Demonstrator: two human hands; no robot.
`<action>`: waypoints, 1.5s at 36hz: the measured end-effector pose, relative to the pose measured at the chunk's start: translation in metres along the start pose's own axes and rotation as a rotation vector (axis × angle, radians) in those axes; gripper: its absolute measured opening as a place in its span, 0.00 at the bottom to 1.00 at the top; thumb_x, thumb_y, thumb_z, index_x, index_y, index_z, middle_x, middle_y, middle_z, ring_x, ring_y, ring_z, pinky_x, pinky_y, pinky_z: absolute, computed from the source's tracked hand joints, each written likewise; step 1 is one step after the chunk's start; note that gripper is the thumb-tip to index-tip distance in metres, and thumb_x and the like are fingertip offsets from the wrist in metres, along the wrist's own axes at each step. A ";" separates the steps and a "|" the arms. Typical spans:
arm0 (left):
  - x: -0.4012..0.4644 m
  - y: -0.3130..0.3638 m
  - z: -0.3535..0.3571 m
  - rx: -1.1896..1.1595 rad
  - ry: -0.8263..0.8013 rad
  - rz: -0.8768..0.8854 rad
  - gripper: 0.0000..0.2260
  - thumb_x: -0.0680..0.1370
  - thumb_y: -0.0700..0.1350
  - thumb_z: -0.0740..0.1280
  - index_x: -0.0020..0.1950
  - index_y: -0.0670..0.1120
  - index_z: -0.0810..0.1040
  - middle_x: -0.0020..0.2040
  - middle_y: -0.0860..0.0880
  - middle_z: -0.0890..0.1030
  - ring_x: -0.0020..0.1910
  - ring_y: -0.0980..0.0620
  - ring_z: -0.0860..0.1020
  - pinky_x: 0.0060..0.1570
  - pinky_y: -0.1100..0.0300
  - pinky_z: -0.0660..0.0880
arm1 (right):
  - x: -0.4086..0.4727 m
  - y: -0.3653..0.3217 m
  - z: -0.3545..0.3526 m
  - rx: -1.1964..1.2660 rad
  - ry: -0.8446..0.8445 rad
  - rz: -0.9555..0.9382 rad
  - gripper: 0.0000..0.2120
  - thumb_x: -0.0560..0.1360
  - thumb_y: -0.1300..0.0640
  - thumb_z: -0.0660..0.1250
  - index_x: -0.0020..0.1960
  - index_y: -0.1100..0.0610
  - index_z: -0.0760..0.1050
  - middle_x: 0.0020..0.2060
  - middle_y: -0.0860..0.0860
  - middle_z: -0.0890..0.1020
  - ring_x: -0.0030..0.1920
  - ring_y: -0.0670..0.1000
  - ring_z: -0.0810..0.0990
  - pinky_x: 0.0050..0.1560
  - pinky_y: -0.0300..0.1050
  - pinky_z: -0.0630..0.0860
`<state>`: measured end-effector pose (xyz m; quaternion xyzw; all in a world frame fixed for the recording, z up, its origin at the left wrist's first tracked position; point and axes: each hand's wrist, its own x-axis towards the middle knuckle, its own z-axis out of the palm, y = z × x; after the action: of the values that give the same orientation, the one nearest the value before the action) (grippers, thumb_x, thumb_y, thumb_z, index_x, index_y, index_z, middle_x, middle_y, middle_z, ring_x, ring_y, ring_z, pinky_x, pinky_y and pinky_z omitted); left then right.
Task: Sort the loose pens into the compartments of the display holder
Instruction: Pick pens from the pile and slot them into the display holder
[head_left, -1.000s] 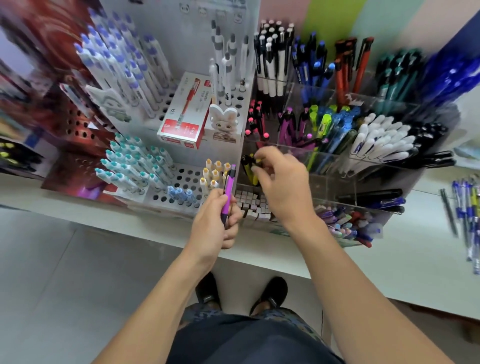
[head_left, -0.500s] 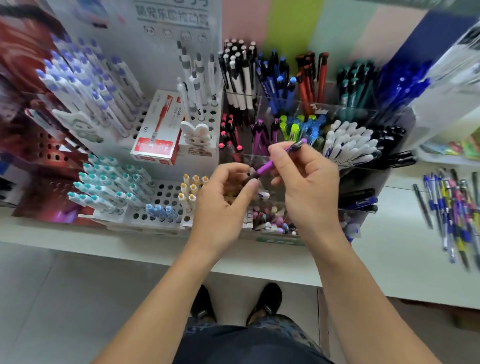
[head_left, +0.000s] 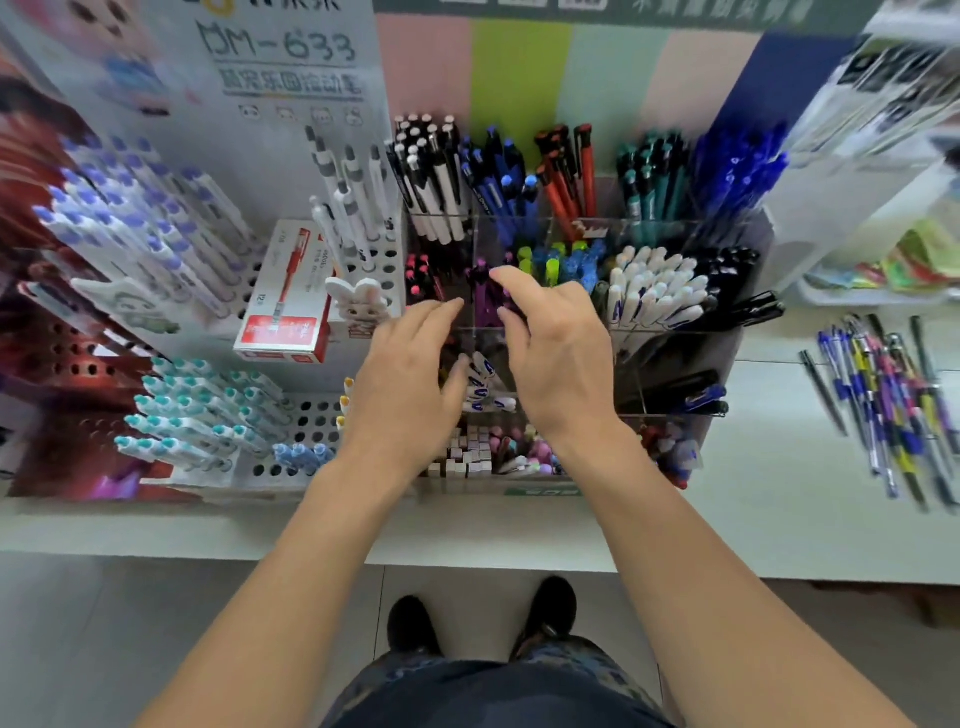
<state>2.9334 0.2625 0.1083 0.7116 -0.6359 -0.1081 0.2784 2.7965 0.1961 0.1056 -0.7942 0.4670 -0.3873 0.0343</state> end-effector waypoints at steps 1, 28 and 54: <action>-0.001 -0.001 0.000 0.008 -0.005 -0.001 0.25 0.81 0.45 0.67 0.78 0.47 0.67 0.74 0.50 0.71 0.71 0.48 0.68 0.70 0.56 0.64 | -0.002 0.001 0.002 -0.024 0.001 0.000 0.15 0.77 0.63 0.71 0.64 0.58 0.80 0.38 0.53 0.82 0.42 0.58 0.78 0.36 0.51 0.78; -0.001 -0.024 0.004 -0.292 -0.061 -0.071 0.27 0.81 0.46 0.67 0.80 0.49 0.65 0.63 0.48 0.75 0.56 0.51 0.76 0.61 0.53 0.74 | -0.001 -0.022 0.013 0.182 -0.069 0.176 0.04 0.77 0.64 0.72 0.49 0.60 0.85 0.44 0.50 0.86 0.45 0.46 0.83 0.49 0.46 0.81; -0.077 0.307 0.301 -0.627 -0.652 -0.454 0.24 0.69 0.61 0.71 0.60 0.51 0.76 0.54 0.49 0.81 0.54 0.47 0.82 0.59 0.41 0.79 | -0.219 0.332 -0.273 0.524 0.227 1.413 0.06 0.79 0.61 0.69 0.46 0.62 0.82 0.36 0.55 0.83 0.34 0.49 0.81 0.34 0.39 0.78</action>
<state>2.5085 0.2482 0.0095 0.6435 -0.4559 -0.5681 0.2352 2.3247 0.2618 0.0296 -0.2277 0.7578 -0.4507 0.4132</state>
